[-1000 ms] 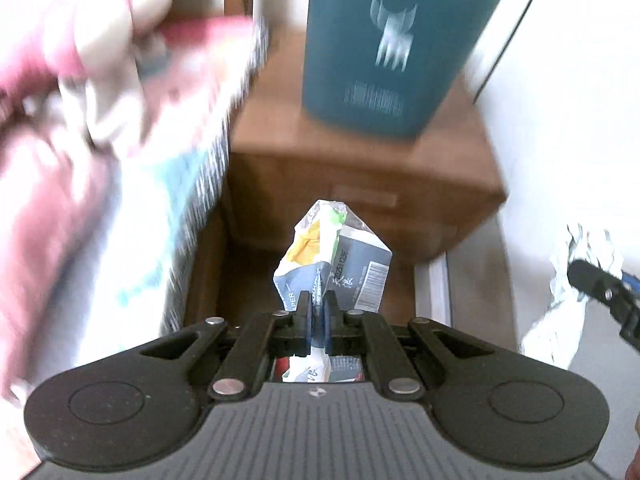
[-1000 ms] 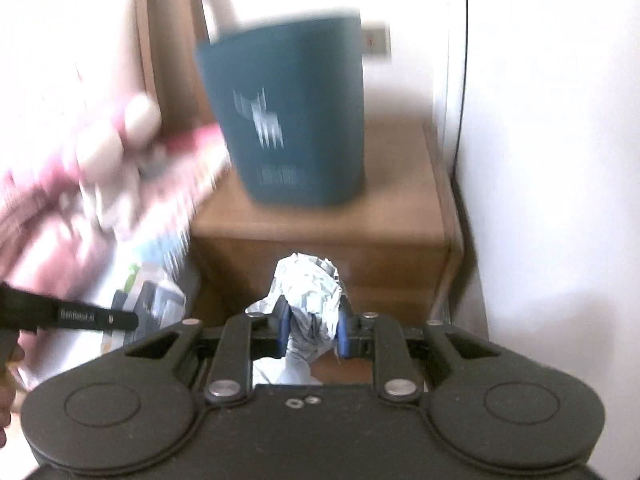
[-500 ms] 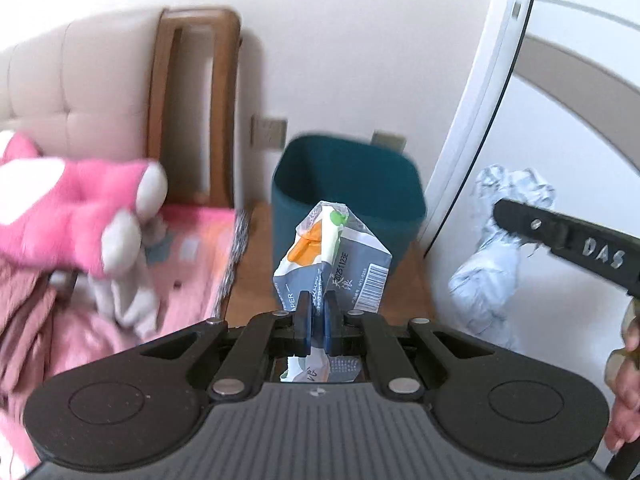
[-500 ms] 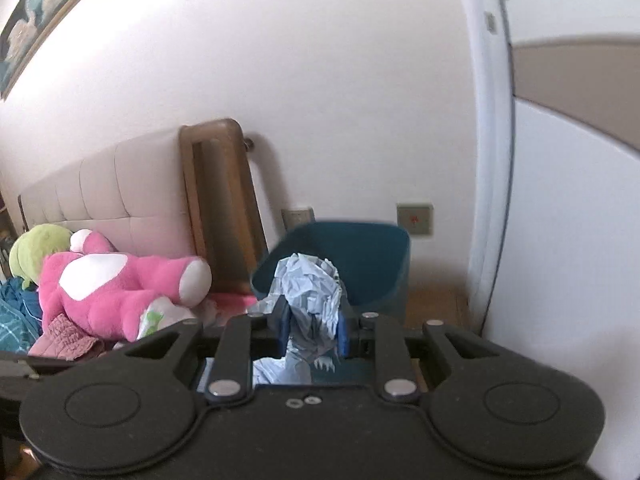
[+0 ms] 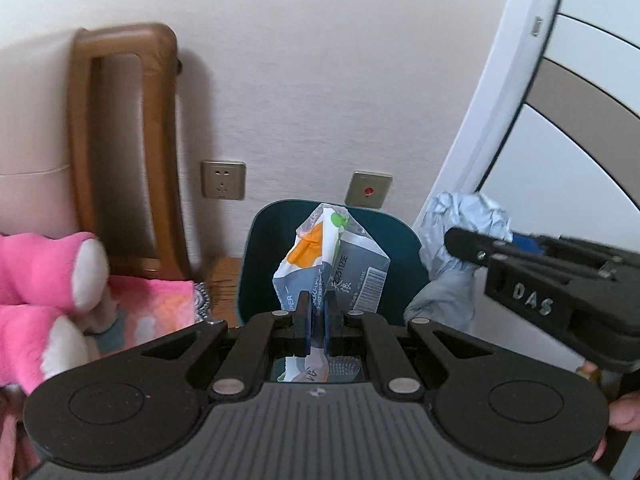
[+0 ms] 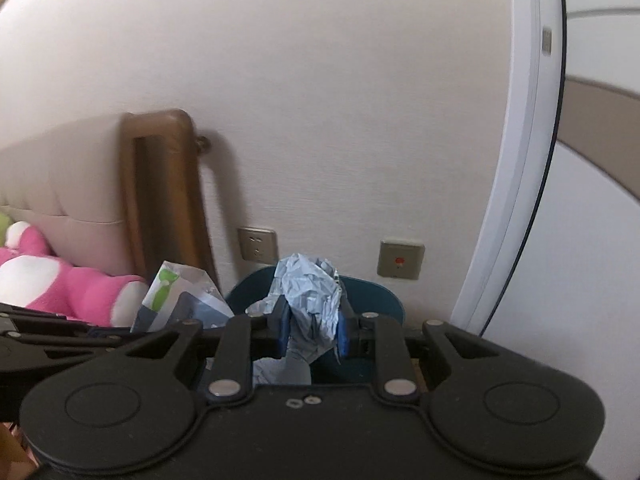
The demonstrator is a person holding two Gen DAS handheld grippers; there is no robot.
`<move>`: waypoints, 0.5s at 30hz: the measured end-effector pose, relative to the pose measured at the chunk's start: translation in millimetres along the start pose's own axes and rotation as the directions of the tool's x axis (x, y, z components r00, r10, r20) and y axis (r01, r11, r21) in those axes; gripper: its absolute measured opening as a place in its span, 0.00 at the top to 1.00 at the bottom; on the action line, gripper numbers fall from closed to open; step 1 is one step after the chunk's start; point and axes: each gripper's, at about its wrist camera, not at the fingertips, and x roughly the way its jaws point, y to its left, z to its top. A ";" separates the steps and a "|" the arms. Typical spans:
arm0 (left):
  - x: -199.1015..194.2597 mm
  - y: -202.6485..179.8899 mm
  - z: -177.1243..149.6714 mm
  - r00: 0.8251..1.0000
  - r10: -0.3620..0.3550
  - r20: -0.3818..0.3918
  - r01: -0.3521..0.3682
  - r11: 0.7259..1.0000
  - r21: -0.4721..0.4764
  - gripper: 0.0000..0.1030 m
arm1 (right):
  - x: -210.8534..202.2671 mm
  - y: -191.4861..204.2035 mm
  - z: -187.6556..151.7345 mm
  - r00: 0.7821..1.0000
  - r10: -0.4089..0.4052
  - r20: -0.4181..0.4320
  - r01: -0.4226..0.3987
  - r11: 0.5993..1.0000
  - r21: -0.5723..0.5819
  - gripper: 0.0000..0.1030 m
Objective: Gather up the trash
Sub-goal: 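Carry both items over the teal bin and open both tools to drop them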
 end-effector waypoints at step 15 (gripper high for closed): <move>109.8 17.8 14.2 0.990 0.030 -0.137 -0.031 1.000 -0.006 0.95 | 103.1 -5.9 -36.8 0.986 -0.064 -0.154 0.063 0.998 -0.012 0.80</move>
